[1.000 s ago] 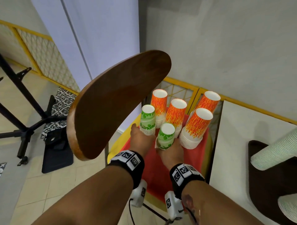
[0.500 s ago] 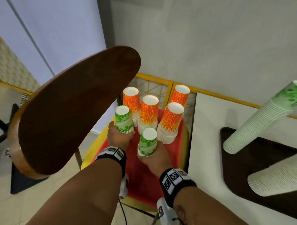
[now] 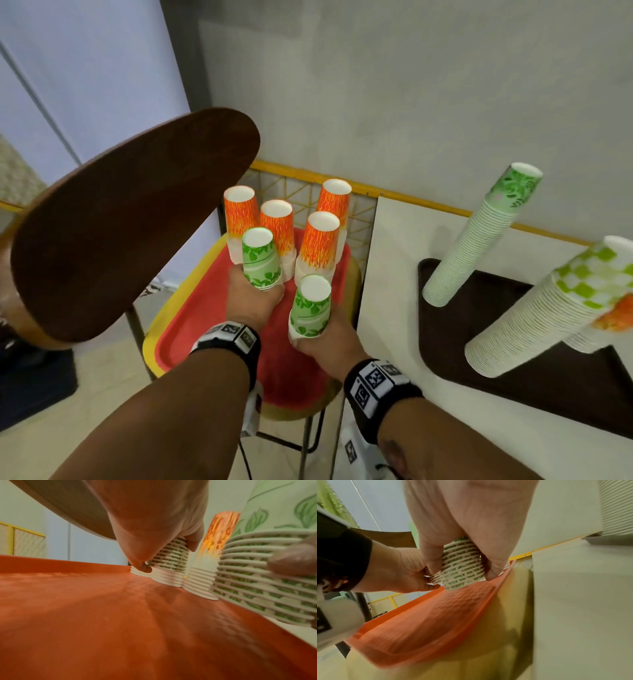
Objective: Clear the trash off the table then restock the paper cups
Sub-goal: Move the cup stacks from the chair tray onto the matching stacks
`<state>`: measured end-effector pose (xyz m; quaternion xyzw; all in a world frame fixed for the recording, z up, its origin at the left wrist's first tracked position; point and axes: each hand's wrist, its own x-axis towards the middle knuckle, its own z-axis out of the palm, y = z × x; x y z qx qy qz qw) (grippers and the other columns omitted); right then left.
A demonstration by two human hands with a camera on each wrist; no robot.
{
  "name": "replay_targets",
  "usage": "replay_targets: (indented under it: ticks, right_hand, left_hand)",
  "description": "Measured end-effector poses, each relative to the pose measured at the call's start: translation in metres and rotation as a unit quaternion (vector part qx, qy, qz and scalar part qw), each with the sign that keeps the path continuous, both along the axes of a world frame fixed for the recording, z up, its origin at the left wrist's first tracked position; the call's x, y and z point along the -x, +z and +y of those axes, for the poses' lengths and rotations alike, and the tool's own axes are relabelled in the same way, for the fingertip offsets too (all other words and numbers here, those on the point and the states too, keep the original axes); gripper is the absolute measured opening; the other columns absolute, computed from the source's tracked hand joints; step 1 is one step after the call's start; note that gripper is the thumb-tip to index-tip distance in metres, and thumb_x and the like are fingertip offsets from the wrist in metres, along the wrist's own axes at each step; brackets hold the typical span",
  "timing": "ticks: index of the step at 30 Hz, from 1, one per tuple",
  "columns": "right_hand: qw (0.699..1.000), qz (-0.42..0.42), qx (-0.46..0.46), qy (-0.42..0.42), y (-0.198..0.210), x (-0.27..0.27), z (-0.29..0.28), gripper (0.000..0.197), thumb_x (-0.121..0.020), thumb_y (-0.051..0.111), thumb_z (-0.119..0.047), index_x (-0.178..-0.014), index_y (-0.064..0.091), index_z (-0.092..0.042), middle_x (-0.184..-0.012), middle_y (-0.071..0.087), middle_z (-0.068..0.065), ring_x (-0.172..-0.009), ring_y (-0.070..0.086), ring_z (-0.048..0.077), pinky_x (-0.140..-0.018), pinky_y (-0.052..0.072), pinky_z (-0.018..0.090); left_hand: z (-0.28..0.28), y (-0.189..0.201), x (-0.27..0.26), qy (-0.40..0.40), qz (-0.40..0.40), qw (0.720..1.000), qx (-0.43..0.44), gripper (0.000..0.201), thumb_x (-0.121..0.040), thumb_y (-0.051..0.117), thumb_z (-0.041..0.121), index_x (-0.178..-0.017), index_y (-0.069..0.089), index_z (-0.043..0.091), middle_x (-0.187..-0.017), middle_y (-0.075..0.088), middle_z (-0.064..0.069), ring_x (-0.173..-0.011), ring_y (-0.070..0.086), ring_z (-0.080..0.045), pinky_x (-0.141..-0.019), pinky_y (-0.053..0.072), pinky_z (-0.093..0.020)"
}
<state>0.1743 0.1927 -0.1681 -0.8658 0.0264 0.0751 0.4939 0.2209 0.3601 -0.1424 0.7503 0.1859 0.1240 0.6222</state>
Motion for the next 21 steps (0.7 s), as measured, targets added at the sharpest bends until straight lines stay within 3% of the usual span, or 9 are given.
replay_targets:
  ticks: [4, 7, 10, 12, 14, 16, 18, 21]
  right_hand:
    - [1.0, -0.017, -0.012, 0.009, 0.022, 0.02, -0.039, 0.077, -0.052, 0.086, -0.049, -0.118, 0.05, -0.032, -0.109, 0.067, -0.011, -0.1, 0.067, 0.008, -0.091, 0.056, 0.036]
    - [0.999, -0.019, -0.016, 0.037, 0.04, 0.035, -0.073, 0.069, -0.056, 0.087, -0.035, -0.115, 0.053, -0.026, -0.105, 0.067, -0.008, -0.099, 0.067, 0.009, -0.089, 0.056, 0.033]
    - [0.998, -0.017, 0.024, 0.052, 0.048, 0.057, -0.114, 0.072, -0.056, 0.088, -0.035, -0.115, 0.048, -0.024, -0.109, 0.064, -0.006, -0.101, 0.064, 0.013, -0.089, 0.053, 0.033]
    - [0.997, -0.019, 0.034, 0.065, 0.049, 0.072, -0.143, 0.071, -0.059, 0.089, -0.033, -0.115, 0.046, -0.021, -0.111, 0.063, -0.003, -0.103, 0.063, 0.016, -0.09, 0.051, 0.031]
    - [0.996, -0.026, 0.044, 0.074, 0.05, 0.086, -0.173, 0.072, -0.061, 0.09, -0.029, -0.117, 0.047, -0.017, -0.113, 0.062, -0.001, -0.105, 0.063, 0.016, -0.09, 0.05, 0.03]
    - [0.995, -0.027, 0.06, 0.08, 0.051, 0.099, -0.201, 0.076, -0.06, 0.09, -0.03, -0.12, 0.047, -0.015, -0.114, 0.06, -0.002, -0.105, 0.062, 0.015, -0.093, 0.051, 0.033]
    - [0.994, -0.022, 0.069, 0.086, 0.049, 0.113, -0.228, 0.078, -0.057, 0.089, -0.036, -0.12, 0.047, -0.018, -0.113, 0.061, -0.004, -0.103, 0.063, 0.013, -0.093, 0.052, 0.034]
    - [0.995, -0.022, 0.064, 0.077, 0.044, 0.135, -0.267, 0.082, -0.05, 0.086, -0.046, -0.119, 0.048, -0.024, -0.111, 0.064, -0.009, -0.1, 0.064, 0.01, -0.092, 0.054, 0.037]
  left_hand:
    - [-0.038, 0.015, 0.026, -0.005, -0.019, 1.0, -0.006, 0.059, -0.066, 0.085, 0.01, -0.108, 0.045, 0.023, -0.091, 0.063, 0.01, -0.083, 0.063, -0.004, -0.076, 0.051, -0.029]
    - [-0.072, 0.024, 0.045, 0.002, -0.023, 1.0, 0.0, 0.054, -0.064, 0.085, 0.012, -0.096, 0.046, 0.031, -0.091, 0.066, 0.005, -0.084, 0.066, -0.01, -0.077, 0.054, -0.032]
    - [-0.117, 0.031, 0.073, 0.01, -0.036, 0.999, 0.003, 0.054, -0.062, 0.087, 0.023, -0.099, 0.048, 0.027, -0.089, 0.066, 0.004, -0.085, 0.068, -0.016, -0.072, 0.055, -0.03]
    - [-0.15, 0.035, 0.092, 0.01, -0.036, 0.999, 0.023, 0.053, -0.062, 0.088, 0.03, -0.099, 0.05, 0.026, -0.087, 0.067, 0.004, -0.081, 0.069, -0.012, -0.068, 0.057, -0.029]
    - [-0.181, 0.031, 0.109, 0.003, -0.037, 0.999, 0.019, 0.051, -0.06, 0.09, 0.031, -0.093, 0.051, 0.027, -0.085, 0.067, 0.002, -0.075, 0.067, -0.011, -0.067, 0.06, -0.036]
    - [-0.209, 0.026, 0.123, -0.015, -0.03, 0.999, 0.007, 0.054, -0.054, 0.089, 0.036, -0.092, 0.054, 0.022, -0.08, 0.067, 0.0, -0.07, 0.065, -0.014, -0.065, 0.061, -0.041]
    - [-0.233, 0.02, 0.138, -0.019, -0.021, 0.999, -0.015, 0.054, -0.053, 0.086, 0.038, -0.091, 0.056, 0.015, -0.073, 0.065, 0.002, -0.065, 0.063, -0.014, -0.061, 0.059, -0.033]
    - [-0.264, 0.013, 0.157, -0.026, -0.016, 0.998, -0.057, 0.055, -0.054, 0.085, 0.044, -0.091, 0.055, 0.016, -0.075, 0.066, 0.003, -0.067, 0.067, -0.013, -0.064, 0.06, -0.035]
